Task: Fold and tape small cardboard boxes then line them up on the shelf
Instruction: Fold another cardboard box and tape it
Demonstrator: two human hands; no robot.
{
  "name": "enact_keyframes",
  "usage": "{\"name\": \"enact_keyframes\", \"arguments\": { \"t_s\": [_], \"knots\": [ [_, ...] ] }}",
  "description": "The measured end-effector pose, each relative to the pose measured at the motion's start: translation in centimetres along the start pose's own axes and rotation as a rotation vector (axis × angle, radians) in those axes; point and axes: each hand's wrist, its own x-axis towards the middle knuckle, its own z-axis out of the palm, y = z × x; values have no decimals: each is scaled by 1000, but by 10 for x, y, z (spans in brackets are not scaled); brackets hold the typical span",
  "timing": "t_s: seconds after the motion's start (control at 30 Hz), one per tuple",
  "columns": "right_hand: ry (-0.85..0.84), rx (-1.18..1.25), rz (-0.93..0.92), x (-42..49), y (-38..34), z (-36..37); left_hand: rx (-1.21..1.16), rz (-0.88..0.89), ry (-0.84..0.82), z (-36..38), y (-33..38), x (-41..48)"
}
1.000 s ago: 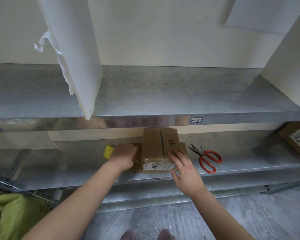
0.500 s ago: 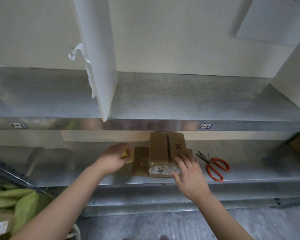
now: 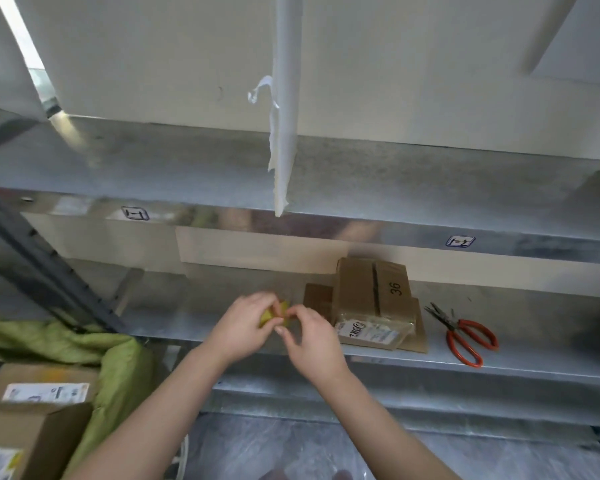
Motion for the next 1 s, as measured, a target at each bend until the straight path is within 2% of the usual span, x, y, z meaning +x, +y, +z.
{"name": "enact_keyframes", "arguments": {
  "t_s": [0.13, 0.37, 0.47, 0.6, 0.7, 0.8, 0.9, 1.0],
  "knots": [
    [6, 251, 72, 1, -2, 10, 0, -16, -14, -4, -8, -17],
    [72, 351, 138, 11, 4, 23, -173, -38, -136, -4, -19, -30],
    [89, 417, 166, 15, 8, 29, -263, -181, -133, -1, -26, -32],
    [63, 461, 188, 16, 15, 38, -370, -323, -17, 12, -41, -37],
    [4, 284, 77, 17, 18, 48, -223, -321, -32, 16, -54, -33],
    [-12, 200, 87, 10, 18, 57, -56, -286, -86, 22, -62, -21],
    [79, 241, 129, 3, 17, 66, 27, -293, -47, 31, -70, -7],
    [105, 351, 292, 5, 23, 69, 110, -286, -115, 47, -77, -2]
  ]
}}
